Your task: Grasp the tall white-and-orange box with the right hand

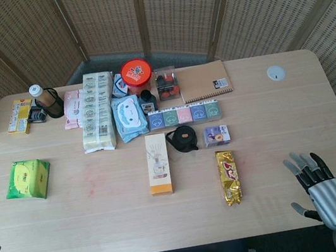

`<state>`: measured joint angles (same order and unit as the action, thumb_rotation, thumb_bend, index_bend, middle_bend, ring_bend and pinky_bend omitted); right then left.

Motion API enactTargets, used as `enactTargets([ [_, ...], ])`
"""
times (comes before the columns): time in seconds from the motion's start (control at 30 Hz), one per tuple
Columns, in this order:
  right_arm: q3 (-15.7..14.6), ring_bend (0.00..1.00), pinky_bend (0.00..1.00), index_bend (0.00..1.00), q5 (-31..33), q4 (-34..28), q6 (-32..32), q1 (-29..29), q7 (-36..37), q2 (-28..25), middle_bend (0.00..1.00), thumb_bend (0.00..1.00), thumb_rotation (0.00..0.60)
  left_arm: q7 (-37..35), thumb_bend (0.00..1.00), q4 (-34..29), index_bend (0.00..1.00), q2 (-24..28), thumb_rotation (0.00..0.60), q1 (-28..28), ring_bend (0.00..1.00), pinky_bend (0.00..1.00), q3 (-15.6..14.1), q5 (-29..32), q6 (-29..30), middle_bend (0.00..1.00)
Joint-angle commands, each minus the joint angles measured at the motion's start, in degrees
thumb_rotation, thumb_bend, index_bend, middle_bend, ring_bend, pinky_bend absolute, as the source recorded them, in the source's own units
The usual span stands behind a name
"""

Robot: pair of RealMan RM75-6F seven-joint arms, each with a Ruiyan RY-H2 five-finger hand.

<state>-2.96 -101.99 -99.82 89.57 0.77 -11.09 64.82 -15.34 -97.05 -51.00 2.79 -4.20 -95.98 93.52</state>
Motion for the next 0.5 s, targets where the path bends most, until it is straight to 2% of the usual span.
enactTargets([
  [0.03,0.0,0.0,0.0,0.0,0.1,0.0,-0.1,0.0,0.1,0.0,0.0,0.0,0.6,0.0,0.0,0.0,0.0,0.0,0.6,0.0,0.0,0.05,0.0,0.1,0.0,0.0],
  [0.5,1.3,0.01,0.0,0.0,2.0,0.9,-1.2,1.0,0.6,0.8,0.0,0.0,0.6,0.0,0.0,0.0,0.0,0.0,0.6,0.1,0.0,0.05,-0.2,-0.3,0.1,0.0],
])
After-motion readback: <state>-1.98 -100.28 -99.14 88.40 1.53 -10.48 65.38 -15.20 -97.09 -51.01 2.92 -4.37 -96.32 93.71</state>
